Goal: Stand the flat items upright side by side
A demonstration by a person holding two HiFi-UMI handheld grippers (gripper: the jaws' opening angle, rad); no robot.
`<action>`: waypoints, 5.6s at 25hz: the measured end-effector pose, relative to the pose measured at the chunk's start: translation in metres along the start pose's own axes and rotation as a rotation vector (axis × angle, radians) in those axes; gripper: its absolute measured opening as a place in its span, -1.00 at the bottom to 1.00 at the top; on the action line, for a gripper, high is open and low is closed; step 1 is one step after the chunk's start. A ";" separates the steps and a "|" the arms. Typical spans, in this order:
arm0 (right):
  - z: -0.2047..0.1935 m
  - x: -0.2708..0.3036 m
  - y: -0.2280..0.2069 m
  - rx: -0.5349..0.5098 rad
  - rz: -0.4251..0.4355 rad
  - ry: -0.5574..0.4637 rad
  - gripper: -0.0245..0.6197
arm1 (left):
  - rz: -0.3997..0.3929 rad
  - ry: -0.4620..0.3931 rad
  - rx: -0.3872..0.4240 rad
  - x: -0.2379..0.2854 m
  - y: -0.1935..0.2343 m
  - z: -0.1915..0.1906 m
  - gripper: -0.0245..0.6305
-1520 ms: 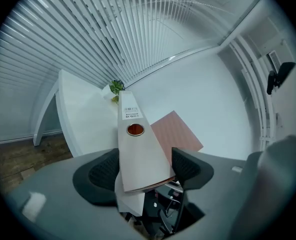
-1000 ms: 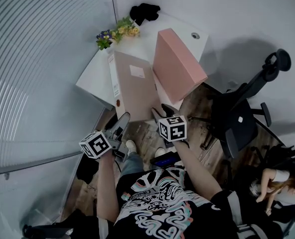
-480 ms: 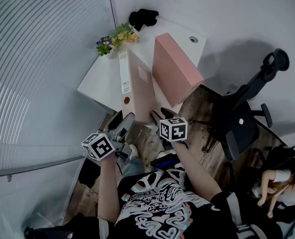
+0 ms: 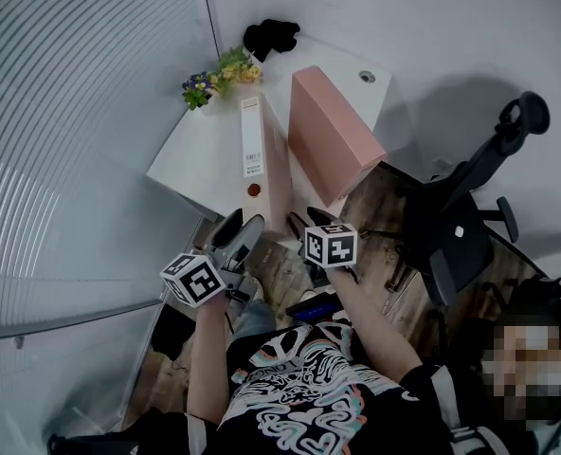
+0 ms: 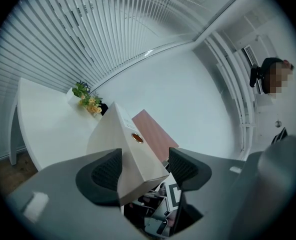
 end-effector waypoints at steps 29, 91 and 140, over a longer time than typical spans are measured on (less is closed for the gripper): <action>0.058 -0.016 0.007 0.071 0.036 -0.131 -0.18 | -0.085 0.064 -0.054 0.003 0.019 -0.001 -0.16; 0.202 0.048 0.054 -0.226 -0.157 0.183 0.07 | -0.413 0.600 -0.017 0.061 0.060 -0.012 -0.52; 0.197 -0.012 0.078 -0.349 -0.180 -0.461 0.01 | -0.272 0.470 -0.014 0.069 0.080 0.003 -0.51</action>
Point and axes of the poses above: the fingertips, and each gripper's own axes: x forward along the fingers, y to its left, z out of its top, the point moved 8 cm from there along -x, backward along the fingers, and after that the axes turned 5 degrees about -x, right-handed, at the moved point
